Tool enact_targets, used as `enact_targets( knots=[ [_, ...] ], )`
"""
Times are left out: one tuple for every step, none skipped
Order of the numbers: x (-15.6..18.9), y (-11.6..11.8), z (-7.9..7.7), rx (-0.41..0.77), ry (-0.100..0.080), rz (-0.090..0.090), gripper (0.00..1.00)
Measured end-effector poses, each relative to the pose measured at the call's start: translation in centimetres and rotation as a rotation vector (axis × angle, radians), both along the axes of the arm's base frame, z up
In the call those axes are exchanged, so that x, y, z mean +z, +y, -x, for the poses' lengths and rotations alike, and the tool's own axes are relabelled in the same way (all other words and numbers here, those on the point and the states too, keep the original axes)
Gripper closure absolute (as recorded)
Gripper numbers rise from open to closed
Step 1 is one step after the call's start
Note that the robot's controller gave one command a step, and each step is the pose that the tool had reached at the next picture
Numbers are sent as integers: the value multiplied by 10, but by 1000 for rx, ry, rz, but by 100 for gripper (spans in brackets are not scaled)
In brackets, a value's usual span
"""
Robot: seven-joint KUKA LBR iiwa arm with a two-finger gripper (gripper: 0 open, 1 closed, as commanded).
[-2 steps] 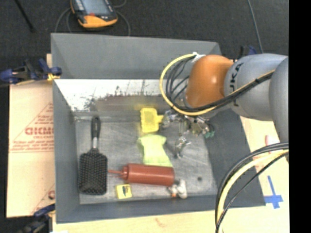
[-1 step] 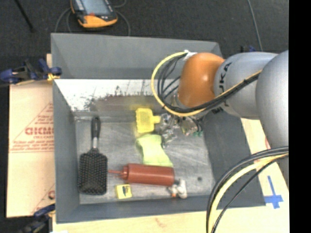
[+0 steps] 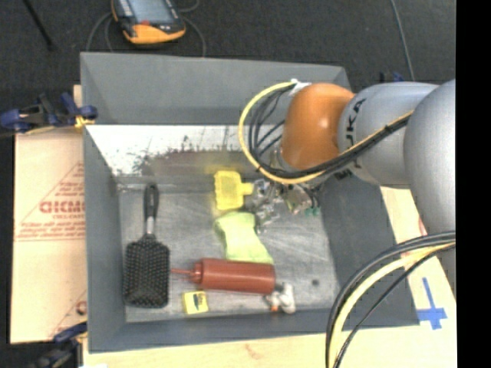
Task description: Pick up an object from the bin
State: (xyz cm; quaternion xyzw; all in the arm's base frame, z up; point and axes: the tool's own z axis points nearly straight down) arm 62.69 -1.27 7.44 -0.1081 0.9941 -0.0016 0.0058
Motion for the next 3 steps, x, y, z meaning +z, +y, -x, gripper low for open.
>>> enact_targets(
  knots=[
    [147, 4, -4, 1, 4, 0, 100],
    [146, 4, -3, 1, 7, 0, 100],
    [72, -1, 0, 0, 9, -3, 0]
  ],
)
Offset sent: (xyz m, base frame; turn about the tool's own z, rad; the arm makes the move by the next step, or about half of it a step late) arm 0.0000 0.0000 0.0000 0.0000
